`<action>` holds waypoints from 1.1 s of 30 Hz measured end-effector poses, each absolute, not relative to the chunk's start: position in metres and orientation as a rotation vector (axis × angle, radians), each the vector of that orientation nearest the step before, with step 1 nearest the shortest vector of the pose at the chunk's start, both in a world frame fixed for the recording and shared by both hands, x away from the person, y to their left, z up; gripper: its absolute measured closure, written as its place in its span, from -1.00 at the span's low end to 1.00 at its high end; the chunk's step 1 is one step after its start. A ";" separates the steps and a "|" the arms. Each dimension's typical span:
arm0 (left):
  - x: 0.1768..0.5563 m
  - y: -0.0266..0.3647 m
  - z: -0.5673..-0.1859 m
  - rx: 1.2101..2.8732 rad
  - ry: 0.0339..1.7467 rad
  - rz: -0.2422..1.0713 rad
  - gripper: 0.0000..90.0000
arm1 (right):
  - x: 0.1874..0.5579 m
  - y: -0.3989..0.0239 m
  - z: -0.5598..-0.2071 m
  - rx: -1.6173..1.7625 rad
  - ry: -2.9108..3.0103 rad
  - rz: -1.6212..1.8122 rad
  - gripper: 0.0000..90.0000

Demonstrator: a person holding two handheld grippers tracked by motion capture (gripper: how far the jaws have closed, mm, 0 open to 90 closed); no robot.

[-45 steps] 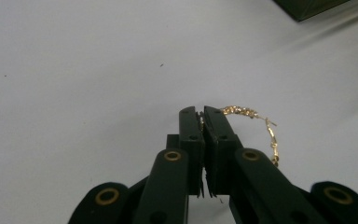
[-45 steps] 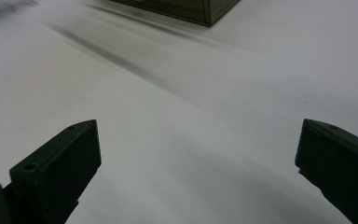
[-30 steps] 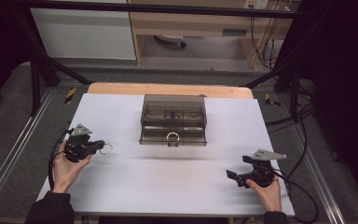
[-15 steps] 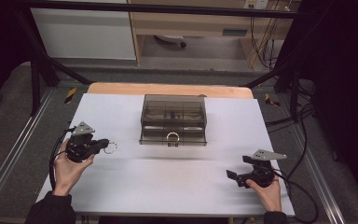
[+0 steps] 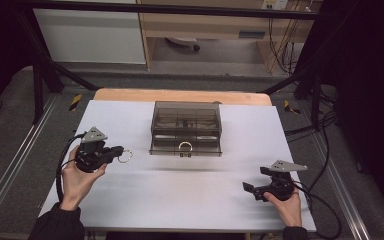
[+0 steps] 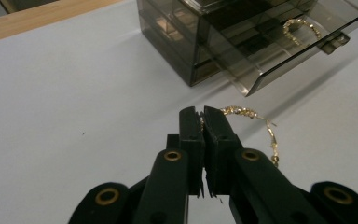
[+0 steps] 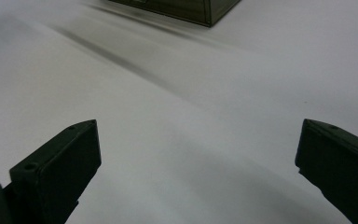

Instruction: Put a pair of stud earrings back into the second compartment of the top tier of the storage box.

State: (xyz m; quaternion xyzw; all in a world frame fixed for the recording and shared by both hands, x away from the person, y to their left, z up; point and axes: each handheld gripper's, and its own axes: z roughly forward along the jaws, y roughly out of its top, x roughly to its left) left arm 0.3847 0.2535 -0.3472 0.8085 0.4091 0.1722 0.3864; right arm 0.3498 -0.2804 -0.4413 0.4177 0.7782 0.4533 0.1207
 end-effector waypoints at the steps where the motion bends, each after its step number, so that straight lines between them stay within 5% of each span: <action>1: 0.385 0.252 -0.345 2.060 1.038 0.446 0.92 | 0.350 -0.280 -0.441 1.221 2.275 1.323 -0.98; 33: 0.403 0.183 -0.316 2.106 0.920 0.413 0.92 | 0.350 -0.281 -0.441 1.219 2.276 1.324 -0.98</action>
